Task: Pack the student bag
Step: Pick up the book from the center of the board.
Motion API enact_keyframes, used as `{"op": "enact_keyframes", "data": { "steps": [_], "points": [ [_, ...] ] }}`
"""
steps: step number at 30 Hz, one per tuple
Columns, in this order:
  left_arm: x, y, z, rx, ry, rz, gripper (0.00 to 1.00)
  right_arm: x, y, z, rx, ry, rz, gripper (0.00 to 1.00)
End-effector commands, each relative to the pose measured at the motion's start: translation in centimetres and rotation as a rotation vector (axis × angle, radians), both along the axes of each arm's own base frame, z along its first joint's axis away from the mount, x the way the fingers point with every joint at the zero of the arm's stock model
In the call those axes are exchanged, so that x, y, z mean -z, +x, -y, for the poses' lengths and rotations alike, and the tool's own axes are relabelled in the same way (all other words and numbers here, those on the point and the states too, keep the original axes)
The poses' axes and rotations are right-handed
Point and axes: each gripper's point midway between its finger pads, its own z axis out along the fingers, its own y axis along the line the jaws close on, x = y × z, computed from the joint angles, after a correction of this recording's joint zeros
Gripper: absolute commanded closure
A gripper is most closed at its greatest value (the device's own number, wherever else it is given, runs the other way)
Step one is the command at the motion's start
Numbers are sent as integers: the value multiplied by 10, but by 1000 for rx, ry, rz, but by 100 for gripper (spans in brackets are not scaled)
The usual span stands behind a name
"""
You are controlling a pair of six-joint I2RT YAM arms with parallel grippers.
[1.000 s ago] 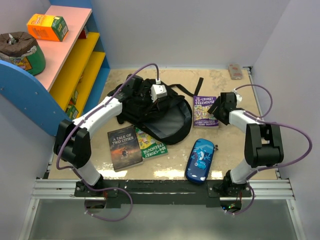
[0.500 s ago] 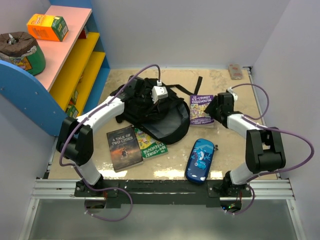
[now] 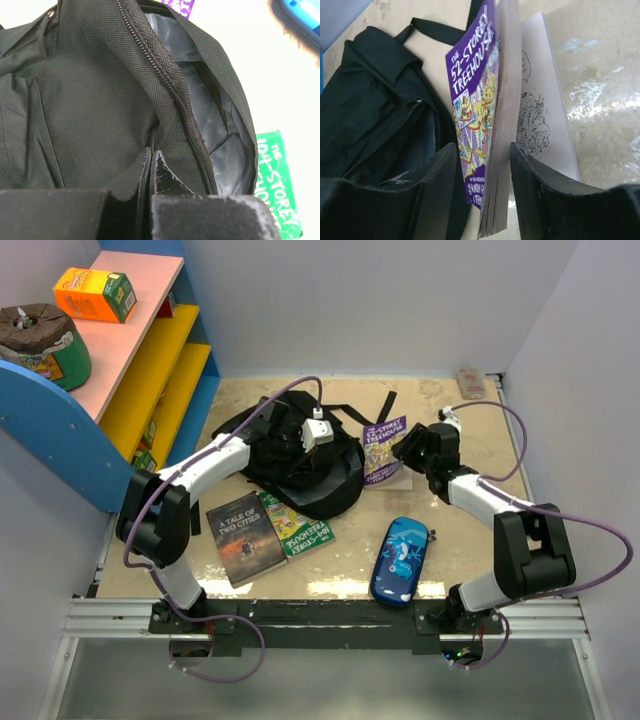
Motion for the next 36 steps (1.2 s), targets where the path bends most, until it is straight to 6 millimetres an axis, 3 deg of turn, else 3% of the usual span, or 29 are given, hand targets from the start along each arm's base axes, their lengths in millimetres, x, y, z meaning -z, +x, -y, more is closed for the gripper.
{"op": "enact_keyframes", "data": {
  "steps": [1, 4, 7, 10, 11, 13, 16, 18, 20, 21, 24, 26, 31, 36],
  "points": [
    [-12, 1, 8, 43, -44, 52, 100, 19, 1, -31, -97, 73, -28, 52],
    [-14, 0, 8, 49, -46, 58, 100, 44, -3, -30, -89, 60, -92, 59],
    [-16, -4, 6, 59, -43, 67, 100, 50, -4, -32, -98, 57, -98, 69],
    [-17, -4, 5, 60, -40, 72, 100, 49, -3, -33, -109, 58, -93, 87],
    [-17, -4, 5, 60, -41, 73, 100, 47, -3, -34, -114, 58, -89, 97],
    [-17, -4, 5, 60, -42, 70, 100, 42, -2, -33, -113, 52, -82, 100],
    [-18, -1, 5, 44, -45, 74, 100, 20, 0, -27, -96, 21, -45, 100],
    [-22, 3, 6, 22, -54, 82, 100, -13, 7, -25, -108, -3, 22, 100],
    [-31, 8, 8, -7, -73, 97, 100, -33, 6, -23, -117, -25, 38, 100],
    [-35, 11, 8, -20, -80, 101, 100, -61, 12, -24, -122, -24, 94, 100],
    [-53, 23, 9, -79, -108, 139, 100, -101, 13, -29, -170, -41, 139, 100],
    [-69, 30, 8, -122, -135, 169, 100, -112, 6, -28, -195, -61, 130, 100],
    [-101, 50, -8, -282, -214, 259, 100, -167, -13, -27, -210, -37, 236, 100],
    [-103, 54, -22, -406, -256, 272, 100, -179, -36, -40, -256, 72, 215, 100]
  ]
}}
